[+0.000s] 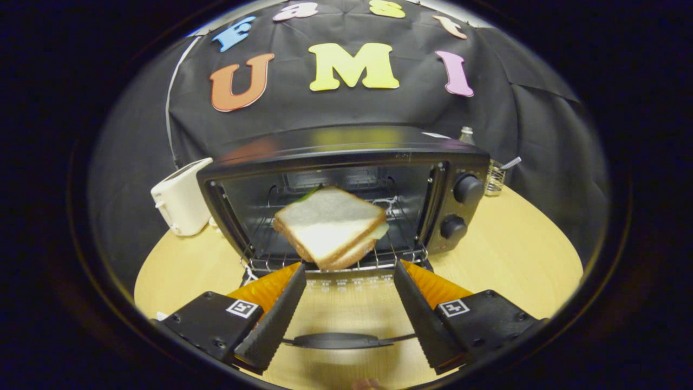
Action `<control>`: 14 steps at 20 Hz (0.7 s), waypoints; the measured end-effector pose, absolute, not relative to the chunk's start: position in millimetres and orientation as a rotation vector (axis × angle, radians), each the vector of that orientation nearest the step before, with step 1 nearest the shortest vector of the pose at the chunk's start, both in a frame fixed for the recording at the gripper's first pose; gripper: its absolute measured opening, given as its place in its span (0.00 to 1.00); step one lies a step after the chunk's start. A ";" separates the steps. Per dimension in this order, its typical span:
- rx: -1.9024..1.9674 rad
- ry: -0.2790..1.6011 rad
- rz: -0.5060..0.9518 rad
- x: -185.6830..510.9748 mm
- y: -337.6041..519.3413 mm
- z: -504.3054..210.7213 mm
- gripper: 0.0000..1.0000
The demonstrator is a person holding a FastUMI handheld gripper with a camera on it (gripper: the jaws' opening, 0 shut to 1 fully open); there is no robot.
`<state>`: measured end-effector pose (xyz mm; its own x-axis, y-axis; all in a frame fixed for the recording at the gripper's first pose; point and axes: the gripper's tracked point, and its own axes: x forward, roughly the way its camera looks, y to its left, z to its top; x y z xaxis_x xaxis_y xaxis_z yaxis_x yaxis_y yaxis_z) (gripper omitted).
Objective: Open the toaster oven, put the food inside, and close the toaster oven door.
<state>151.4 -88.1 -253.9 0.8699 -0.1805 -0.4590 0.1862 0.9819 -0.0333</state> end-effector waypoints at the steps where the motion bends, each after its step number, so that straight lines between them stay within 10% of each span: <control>1: 0.010 0.483 -0.190 141.2 -87.5 -258.6 1.00; 14: -0.049 0.542 -0.130 66.5 -48.5 -306.2 1.00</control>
<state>66.5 -48.5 -306.2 0.8485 -0.1360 -0.5114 0.1100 0.9906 -0.0810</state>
